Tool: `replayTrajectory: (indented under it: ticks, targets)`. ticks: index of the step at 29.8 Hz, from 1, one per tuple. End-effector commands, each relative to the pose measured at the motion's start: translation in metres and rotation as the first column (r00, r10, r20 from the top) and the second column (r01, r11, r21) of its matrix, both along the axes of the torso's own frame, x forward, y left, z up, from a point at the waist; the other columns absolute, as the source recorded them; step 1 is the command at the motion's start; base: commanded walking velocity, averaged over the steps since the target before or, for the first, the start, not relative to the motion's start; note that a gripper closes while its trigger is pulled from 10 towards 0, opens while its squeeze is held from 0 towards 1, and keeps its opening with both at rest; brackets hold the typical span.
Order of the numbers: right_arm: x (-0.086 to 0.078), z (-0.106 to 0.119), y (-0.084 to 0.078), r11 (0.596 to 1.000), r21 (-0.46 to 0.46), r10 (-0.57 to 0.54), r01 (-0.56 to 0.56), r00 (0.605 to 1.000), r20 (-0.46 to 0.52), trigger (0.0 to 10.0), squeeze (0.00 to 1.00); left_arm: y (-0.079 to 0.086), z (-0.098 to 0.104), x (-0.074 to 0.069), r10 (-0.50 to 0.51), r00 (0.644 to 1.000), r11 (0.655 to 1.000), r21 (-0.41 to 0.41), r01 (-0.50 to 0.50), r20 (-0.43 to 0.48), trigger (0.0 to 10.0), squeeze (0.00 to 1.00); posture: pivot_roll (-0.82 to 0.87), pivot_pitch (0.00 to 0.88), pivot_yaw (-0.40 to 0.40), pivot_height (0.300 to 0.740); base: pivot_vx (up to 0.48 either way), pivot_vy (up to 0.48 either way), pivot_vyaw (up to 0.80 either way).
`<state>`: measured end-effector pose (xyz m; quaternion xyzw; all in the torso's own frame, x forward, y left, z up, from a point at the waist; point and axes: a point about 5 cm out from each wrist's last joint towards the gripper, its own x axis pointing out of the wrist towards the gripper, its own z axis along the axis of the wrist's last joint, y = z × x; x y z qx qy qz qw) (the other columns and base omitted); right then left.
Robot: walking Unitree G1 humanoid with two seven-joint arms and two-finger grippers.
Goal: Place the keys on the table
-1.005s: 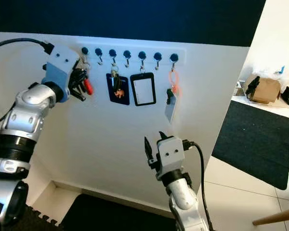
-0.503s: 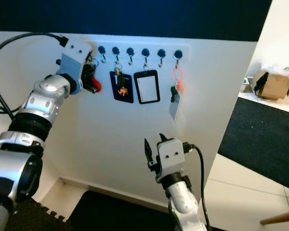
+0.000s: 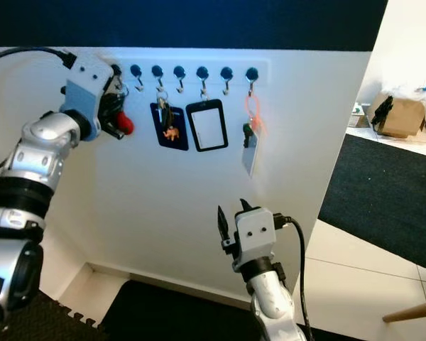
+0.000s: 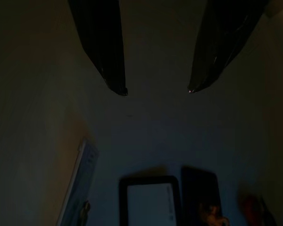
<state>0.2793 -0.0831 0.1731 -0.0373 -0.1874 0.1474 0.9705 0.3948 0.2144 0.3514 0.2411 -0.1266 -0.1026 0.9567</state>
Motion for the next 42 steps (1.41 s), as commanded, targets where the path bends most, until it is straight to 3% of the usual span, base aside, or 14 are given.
replayTrajectory:
  ticks: [1, 26, 30, 31, 34, 37, 39, 42]
  targets:
    - [0.0, -0.001, 0.004, 1.0, -0.002, 0.022, -0.022, 1.0, -0.01, 10.0, 0.0, 0.014, 0.002, -0.006, 0.025, 1.0, 1.0, 0.007, -0.025, 0.004, 10.0, 0.0, 0.03, 0.185, 0.101, 0.74, 0.0, 0.0, 0.0]
    - [-0.001, -0.001, 0.002, 1.0, -0.005, 0.017, -0.017, 1.0, -0.012, 10.0, 0.0, 0.018, 0.033, -0.023, 0.048, 0.993, 0.999, -0.018, -0.046, 0.11, 10.0, 0.0, 0.03, 0.186, 0.106, 0.74, 0.0, 0.0, 0.0]
    - [-0.001, -0.001, 0.002, 1.0, -0.006, 0.017, -0.017, 1.0, -0.012, 10.0, 0.0, 0.014, 0.041, -0.032, -0.034, 0.987, 0.997, -0.063, 0.044, 0.156, 10.0, 0.0, 0.03, 0.188, 0.111, 0.74, 0.0, 0.0, 0.0]
    - [-0.001, -0.001, 0.001, 1.0, -0.006, 0.015, -0.015, 1.0, -0.011, 10.0, 0.0, 0.01, 0.042, -0.04, -0.115, 0.978, 0.986, -0.097, 0.134, 0.173, 10.0, 0.0, 0.02, 0.19, 0.112, 0.74, 0.0, 0.0, 0.0]
    - [-0.002, -0.001, 0.0, 1.0, -0.005, 0.01, -0.01, 1.0, -0.011, 10.0, 0.0, 0.005, 0.032, -0.049, -0.191, 0.97, 0.975, -0.081, 0.205, 0.152, 10.0, 0.0, 0.02, 0.193, 0.111, 0.74, 0.0, 0.0, 0.0]
    - [-0.002, 0.0, -0.002, 1.0, -0.004, 0.008, -0.008, 1.0, -0.008, 10.0, 0.0, -0.005, 0.003, -0.06, -0.25, 0.963, 0.966, -0.038, 0.254, 0.097, 10.0, 0.0, 0.03, 0.195, 0.102, 0.74, 0.0, 0.0, 0.0]
    - [-0.002, 0.005, -0.002, 1.0, -0.002, 0.02, -0.02, 1.0, 0.001, 10.0, 0.0, -0.016, -0.022, -0.069, -0.264, 0.962, 0.963, -0.037, 0.267, 0.067, 10.0, 0.0, 0.03, 0.194, 0.097, 0.74, 0.0, 0.0, 0.0]
    - [-0.001, 0.009, -0.001, 0.999, 0.003, 0.036, -0.036, 0.999, 0.006, 10.0, 0.0, -0.022, -0.033, -0.073, -0.255, 0.965, 0.964, -0.062, 0.259, 0.057, 10.0, 0.0, 0.03, 0.191, 0.085, 0.74, 0.0, 0.0, 0.0]
